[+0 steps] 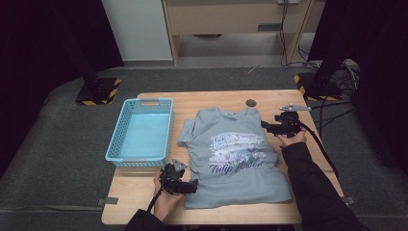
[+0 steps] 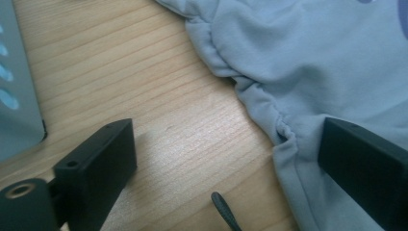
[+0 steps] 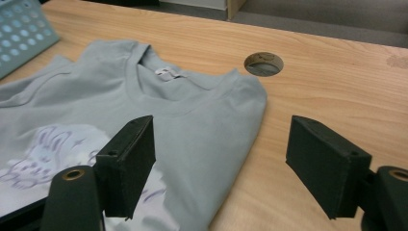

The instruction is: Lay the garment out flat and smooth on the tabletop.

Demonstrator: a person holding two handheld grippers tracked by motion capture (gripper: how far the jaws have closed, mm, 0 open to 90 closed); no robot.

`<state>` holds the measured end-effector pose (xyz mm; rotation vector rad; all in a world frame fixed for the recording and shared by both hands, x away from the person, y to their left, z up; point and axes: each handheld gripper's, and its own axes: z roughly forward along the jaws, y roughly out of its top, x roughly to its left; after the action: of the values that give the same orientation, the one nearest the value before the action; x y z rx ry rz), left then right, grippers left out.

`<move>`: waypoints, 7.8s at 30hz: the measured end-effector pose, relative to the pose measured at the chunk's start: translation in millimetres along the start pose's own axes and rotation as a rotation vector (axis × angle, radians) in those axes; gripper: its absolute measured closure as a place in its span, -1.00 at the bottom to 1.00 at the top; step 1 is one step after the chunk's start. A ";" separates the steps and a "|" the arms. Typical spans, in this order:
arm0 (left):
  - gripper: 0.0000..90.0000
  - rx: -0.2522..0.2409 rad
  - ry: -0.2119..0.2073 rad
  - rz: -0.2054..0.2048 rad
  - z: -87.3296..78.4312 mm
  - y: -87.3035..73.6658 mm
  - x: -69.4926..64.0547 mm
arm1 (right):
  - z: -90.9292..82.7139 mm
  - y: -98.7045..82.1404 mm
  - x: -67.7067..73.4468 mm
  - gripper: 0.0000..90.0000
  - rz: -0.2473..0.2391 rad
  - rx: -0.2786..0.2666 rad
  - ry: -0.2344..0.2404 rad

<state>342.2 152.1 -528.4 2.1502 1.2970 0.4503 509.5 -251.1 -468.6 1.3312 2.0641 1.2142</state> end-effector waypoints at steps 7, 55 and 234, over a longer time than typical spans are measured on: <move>-1.00 -0.003 0.001 -0.002 2.2 -0.4 1.8 | 37.7 6.1 -14.1 -0.48 0.028 0.043 -0.049; -1.00 -0.024 0.000 0.000 4.0 -1.1 -0.4 | 39.7 30.8 67.0 0.84 -0.110 -0.025 0.083; -0.98 0.005 -0.017 0.033 1.3 -0.7 -9.2 | 88.2 0.7 42.1 0.26 -0.107 0.107 0.010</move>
<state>338.1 143.9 -529.7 2.1774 1.2567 0.4417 552.7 -174.3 -510.9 1.2455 2.2047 1.0809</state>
